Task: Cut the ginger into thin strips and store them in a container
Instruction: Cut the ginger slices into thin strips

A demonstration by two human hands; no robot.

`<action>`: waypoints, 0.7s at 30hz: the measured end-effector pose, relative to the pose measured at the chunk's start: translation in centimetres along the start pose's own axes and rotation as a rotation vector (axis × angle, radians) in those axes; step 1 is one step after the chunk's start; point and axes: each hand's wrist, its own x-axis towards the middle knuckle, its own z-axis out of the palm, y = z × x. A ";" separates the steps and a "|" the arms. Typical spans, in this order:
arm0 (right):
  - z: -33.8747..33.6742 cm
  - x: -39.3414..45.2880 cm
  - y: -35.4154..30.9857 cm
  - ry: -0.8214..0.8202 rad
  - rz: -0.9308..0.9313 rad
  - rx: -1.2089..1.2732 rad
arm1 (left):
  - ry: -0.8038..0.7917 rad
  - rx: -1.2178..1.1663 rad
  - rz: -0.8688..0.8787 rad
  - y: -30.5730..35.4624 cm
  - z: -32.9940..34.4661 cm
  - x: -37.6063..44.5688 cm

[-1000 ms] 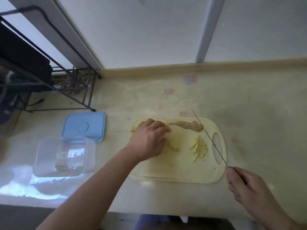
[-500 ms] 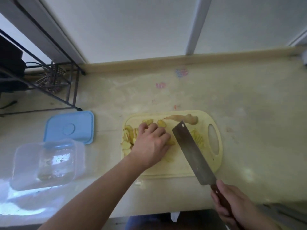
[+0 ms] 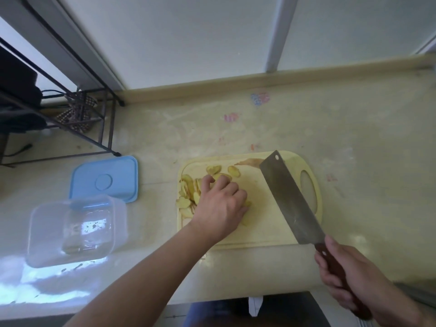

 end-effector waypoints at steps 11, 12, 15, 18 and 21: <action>1.1 0.3 1.2 -0.006 -0.028 0.015 | 0.015 -0.221 -0.233 1.0 -0.2 0.1; 1.1 0.4 1.3 -0.005 -0.027 0.015 | -0.006 -0.271 -0.284 0.7 -0.4 0.2; 1.0 0.5 1.3 -0.010 -0.018 0.014 | -0.104 -0.328 -0.315 0.8 -1.0 0.6; 1.0 0.6 1.4 0.001 -0.027 0.024 | -0.091 -0.164 -0.129 0.7 -1.2 0.4; 1.0 0.7 1.3 0.007 -0.035 0.044 | 0.056 -0.121 -0.213 -1.9 -1.3 1.1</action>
